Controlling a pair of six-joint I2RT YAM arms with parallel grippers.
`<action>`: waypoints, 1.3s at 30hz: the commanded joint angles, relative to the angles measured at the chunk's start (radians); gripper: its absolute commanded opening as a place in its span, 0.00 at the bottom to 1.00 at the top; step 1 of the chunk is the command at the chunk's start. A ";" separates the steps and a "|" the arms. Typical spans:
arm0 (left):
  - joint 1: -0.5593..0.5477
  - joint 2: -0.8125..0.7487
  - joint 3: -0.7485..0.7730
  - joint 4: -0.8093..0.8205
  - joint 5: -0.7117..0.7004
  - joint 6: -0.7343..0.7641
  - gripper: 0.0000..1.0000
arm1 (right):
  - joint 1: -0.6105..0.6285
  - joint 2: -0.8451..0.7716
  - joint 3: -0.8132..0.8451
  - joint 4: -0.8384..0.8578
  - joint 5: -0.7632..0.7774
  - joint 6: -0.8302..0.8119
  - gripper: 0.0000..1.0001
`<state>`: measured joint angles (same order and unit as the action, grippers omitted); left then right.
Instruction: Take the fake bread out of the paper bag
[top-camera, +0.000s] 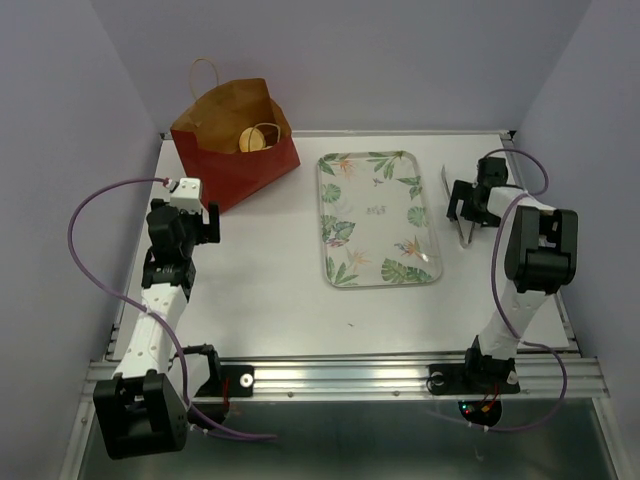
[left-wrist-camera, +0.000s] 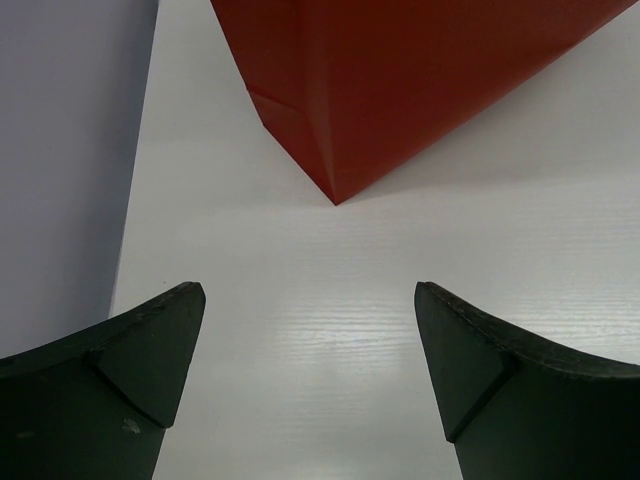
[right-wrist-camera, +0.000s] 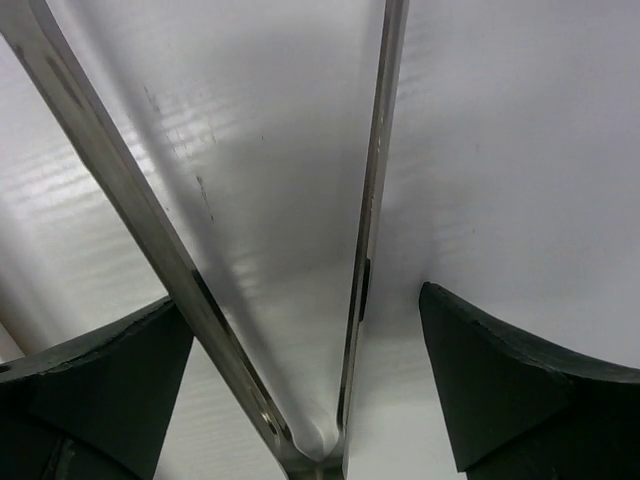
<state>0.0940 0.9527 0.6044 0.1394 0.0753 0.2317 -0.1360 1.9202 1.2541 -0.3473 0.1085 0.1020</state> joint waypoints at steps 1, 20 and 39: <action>0.013 0.003 0.040 0.060 -0.034 0.043 0.99 | 0.009 0.074 0.007 0.094 0.072 -0.016 0.97; 0.027 0.006 0.061 0.089 -0.046 0.075 0.99 | 0.018 -0.108 -0.030 0.078 0.100 -0.031 0.60; 0.029 -0.032 0.195 -0.012 -0.009 0.070 0.95 | 0.078 -0.352 0.148 -0.226 0.046 -0.018 0.54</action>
<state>0.1154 0.9668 0.6903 0.1463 0.0502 0.2905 -0.0784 1.6077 1.3537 -0.5335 0.1753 0.0757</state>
